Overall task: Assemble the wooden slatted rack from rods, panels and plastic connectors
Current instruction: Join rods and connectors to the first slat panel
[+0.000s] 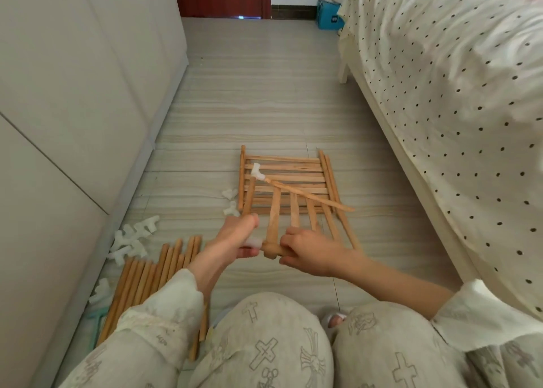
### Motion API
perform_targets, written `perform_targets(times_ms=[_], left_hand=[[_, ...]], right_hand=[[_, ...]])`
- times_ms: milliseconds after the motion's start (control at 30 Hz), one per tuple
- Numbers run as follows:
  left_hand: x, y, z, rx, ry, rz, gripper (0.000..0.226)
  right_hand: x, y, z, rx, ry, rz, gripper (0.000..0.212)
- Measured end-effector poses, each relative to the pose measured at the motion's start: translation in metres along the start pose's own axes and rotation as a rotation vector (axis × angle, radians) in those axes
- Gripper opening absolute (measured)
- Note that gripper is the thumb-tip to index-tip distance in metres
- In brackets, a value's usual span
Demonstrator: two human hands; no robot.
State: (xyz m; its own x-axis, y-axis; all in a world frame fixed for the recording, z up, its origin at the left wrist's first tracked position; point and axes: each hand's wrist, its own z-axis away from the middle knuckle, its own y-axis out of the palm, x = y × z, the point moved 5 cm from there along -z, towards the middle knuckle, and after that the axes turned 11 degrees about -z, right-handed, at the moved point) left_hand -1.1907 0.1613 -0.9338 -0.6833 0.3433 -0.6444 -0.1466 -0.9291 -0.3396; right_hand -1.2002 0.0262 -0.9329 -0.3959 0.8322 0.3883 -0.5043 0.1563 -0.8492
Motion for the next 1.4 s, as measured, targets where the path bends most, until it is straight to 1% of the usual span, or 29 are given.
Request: perform_targets(times_ms=[67,100,133,200,233,267,300,367,400,433,500,567,633,667,733,767,833,933,1067,1133,1267,1333,1400], left_hand=[[-0.011,-0.005,0.009,0.007,0.044,-0.012,0.029],[-0.019,-0.012,0.014,-0.027,0.103,-0.096,0.038],[-0.029,-0.020,0.021,-0.089,0.176,-0.235,0.047],[-0.048,-0.041,0.037,-0.309,0.356,-0.603,0.061],[-0.057,-0.048,0.048,-0.394,0.445,-0.713,0.062],[-0.063,-0.051,0.058,-0.416,0.529,-0.719,0.059],[-0.067,-0.053,0.064,-0.377,0.598,-0.620,0.053],[-0.064,-0.051,0.071,-0.177,0.637,-0.172,0.036],[-0.062,-0.051,0.073,-0.113,0.638,0.018,0.031],[-0.060,-0.051,0.073,-0.094,0.650,0.099,0.030],[-0.052,-0.050,0.073,-0.096,0.666,0.076,0.033],[-0.045,-0.046,0.075,-0.069,0.647,0.104,0.030],[-0.040,-0.043,0.078,-0.051,0.636,0.153,0.027],[-0.040,-0.042,0.081,-0.059,0.634,0.162,0.026],[-0.042,-0.037,0.081,-0.078,0.620,0.210,0.025],[-0.043,-0.034,0.081,-0.084,0.600,0.254,0.024],[-0.046,-0.029,0.080,-0.091,0.558,0.326,0.023],[-0.049,-0.025,0.081,-0.115,0.521,0.364,0.024],[-0.053,-0.032,0.086,-0.216,0.490,0.431,0.027],[-0.055,-0.034,0.090,-0.260,0.523,0.434,0.027],[-0.057,-0.038,0.106,-0.325,0.705,0.417,0.027],[-0.060,-0.043,0.113,-0.346,0.804,0.415,0.027],[-0.064,-0.048,0.115,-0.373,0.834,0.401,0.028]], right_hand=[[-0.001,-0.016,0.010,-0.113,-0.039,0.048,0.033],[-0.002,-0.026,0.016,-0.182,-0.063,0.015,0.032],[-0.002,-0.037,0.021,-0.244,-0.092,-0.050,0.032],[0.002,-0.060,0.031,-0.332,-0.161,-0.157,0.031],[0.006,-0.071,0.034,-0.360,-0.189,-0.167,0.030],[0.011,-0.081,0.037,-0.381,-0.208,-0.166,0.030],[0.016,-0.091,0.039,-0.401,-0.219,-0.166,0.030],[0.027,-0.106,0.043,-0.451,-0.252,-0.166,0.033],[0.032,-0.110,0.044,-0.466,-0.262,-0.161,0.034],[0.035,-0.112,0.045,-0.469,-0.263,-0.150,0.034],[0.040,-0.110,0.048,-0.461,-0.275,-0.119,0.035],[0.043,-0.104,0.052,-0.435,-0.281,-0.084,0.039],[0.045,-0.098,0.057,-0.403,-0.258,-0.029,0.054],[0.045,-0.097,0.060,-0.420,-0.245,0.010,0.064],[0.046,-0.099,0.067,-0.532,-0.264,0.067,0.074],[0.046,-0.101,0.071,-0.605,-0.302,0.098,0.073],[0.046,-0.104,0.078,-0.708,-0.360,0.145,0.064],[0.046,-0.107,0.082,-0.761,-0.387,0.151,0.056],[0.052,-0.112,0.084,-0.809,-0.383,0.165,0.053],[0.053,-0.113,0.084,-0.805,-0.371,0.126,0.057],[0.050,-0.116,0.085,-0.791,-0.380,-0.051,0.070],[0.055,-0.120,0.087,-0.828,-0.427,-0.045,0.065],[0.063,-0.123,0.089,-0.880,-0.462,0.035,0.057]])
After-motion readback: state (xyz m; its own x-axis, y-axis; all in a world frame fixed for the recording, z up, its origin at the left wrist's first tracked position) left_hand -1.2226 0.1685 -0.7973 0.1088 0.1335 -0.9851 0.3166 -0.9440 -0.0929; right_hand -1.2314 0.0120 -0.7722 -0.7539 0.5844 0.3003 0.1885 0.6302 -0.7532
